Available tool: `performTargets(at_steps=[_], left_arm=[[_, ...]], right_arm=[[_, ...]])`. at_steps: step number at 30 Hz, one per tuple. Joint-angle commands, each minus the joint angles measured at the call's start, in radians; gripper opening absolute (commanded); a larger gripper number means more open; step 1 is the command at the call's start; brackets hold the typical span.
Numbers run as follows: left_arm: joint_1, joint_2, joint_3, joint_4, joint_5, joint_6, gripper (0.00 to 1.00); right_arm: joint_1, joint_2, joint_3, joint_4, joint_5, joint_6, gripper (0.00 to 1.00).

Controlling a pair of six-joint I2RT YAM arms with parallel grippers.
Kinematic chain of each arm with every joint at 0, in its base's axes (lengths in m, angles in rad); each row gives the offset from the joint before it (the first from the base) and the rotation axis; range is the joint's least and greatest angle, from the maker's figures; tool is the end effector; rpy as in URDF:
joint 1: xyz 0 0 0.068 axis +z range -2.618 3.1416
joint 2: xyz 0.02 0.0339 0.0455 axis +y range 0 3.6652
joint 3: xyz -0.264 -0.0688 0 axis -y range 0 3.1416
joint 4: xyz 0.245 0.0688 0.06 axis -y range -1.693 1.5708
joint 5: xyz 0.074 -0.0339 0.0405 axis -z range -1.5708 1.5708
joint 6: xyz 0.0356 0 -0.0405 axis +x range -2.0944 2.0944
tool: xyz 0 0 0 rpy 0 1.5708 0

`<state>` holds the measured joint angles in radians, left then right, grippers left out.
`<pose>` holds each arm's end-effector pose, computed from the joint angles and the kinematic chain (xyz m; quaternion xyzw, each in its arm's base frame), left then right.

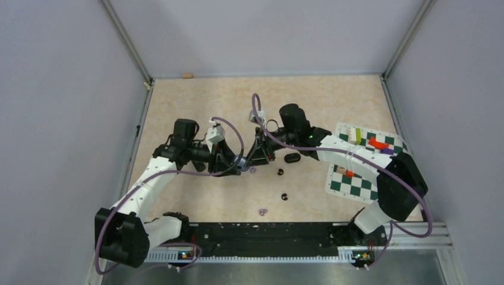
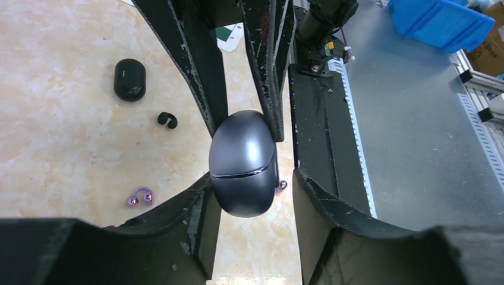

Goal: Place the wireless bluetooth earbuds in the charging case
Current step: Open the charging case at the center of the board.

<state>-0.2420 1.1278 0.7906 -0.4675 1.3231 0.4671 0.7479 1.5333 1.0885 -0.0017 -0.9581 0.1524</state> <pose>0.2007 -0.0851 0.2680 0.4694 0.6066 -0.5331 0.3570 0.2311 0.2541 0.2853 -0.4552 0.6458 0.5570 0.2562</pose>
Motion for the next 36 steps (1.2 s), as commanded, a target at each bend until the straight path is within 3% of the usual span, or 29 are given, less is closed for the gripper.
performTargets(at_steps=[1, 8, 20, 24, 31, 36], left_arm=[[-0.008, -0.006, 0.017, 0.007, 0.04, 0.008, 0.5], [-0.009, 0.001, 0.022, 0.007, 0.042, 0.002, 0.58], [-0.016, 0.007, 0.026, 0.007, 0.041, -0.002, 0.58], [-0.017, 0.01, 0.026, 0.007, 0.038, -0.003, 0.49], [-0.019, 0.016, 0.026, 0.007, 0.027, -0.001, 0.16], [-0.019, 0.012, 0.025, 0.007, 0.025, 0.0, 0.12]], right_arm=[[-0.005, 0.009, 0.023, 0.042, 0.003, -0.003, 0.15], [0.003, 0.01, 0.021, 0.039, 0.02, -0.012, 0.15], [0.015, 0.012, 0.024, 0.034, 0.045, -0.022, 0.15], [0.02, 0.014, 0.024, 0.027, 0.055, -0.03, 0.15], [0.023, 0.013, 0.029, 0.015, 0.065, -0.043, 0.16], [0.023, 0.002, 0.032, 0.003, 0.08, -0.061, 0.18]])
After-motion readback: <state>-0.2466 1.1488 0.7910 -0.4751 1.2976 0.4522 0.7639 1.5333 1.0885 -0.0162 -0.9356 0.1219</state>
